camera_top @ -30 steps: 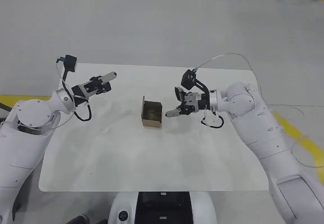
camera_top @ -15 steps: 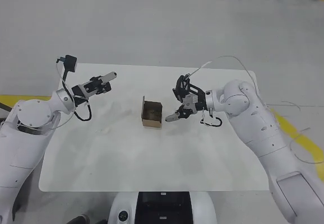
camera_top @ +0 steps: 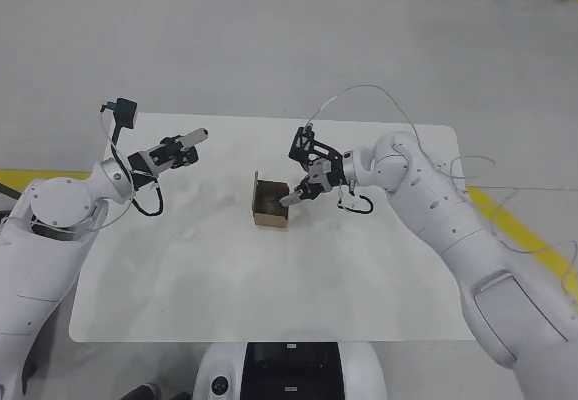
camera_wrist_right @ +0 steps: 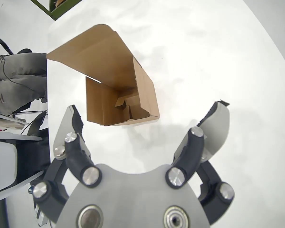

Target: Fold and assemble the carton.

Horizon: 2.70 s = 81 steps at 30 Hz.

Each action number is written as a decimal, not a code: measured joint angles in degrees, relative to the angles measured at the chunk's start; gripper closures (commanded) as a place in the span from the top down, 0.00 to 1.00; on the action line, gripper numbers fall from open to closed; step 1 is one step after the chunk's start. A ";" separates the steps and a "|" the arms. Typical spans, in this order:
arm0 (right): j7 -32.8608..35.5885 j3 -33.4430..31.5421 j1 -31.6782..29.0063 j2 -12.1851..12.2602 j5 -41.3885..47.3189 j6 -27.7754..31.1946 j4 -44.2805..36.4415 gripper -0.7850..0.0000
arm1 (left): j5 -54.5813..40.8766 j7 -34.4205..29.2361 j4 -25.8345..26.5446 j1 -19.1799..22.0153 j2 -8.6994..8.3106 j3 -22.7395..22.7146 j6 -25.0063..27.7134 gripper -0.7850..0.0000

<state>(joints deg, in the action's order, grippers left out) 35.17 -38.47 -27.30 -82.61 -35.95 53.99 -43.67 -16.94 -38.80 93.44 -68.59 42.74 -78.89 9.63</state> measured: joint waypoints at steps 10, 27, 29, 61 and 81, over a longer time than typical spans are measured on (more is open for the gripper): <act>-0.97 4.34 0.72 -3.43 6.99 4.04 7.96 1.00 | 0.00 0.00 0.00 0.00 0.00 0.00 0.00 1.00; 8.55 6.73 -3.36 -0.90 23.50 4.01 3.96 1.00 | 0.00 0.00 0.00 0.00 0.00 0.00 0.00 1.00; 9.49 6.81 -4.44 -0.27 24.57 4.02 2.53 1.00 | 0.00 0.00 0.00 0.00 0.00 0.00 0.00 1.00; 10.12 -4.97 -16.95 12.44 9.44 -1.38 -29.04 1.00 | 0.00 0.00 0.00 0.00 0.00 0.00 0.00 1.00; -12.28 8.72 -2.33 0.80 2.66 4.02 -5.83 0.99 | 0.00 0.00 0.00 0.00 0.00 0.00 0.00 1.00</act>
<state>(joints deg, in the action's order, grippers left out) 22.90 -29.75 -29.62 -81.81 -33.29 58.01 -49.50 -16.94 -38.80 93.44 -68.59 42.74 -78.89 9.63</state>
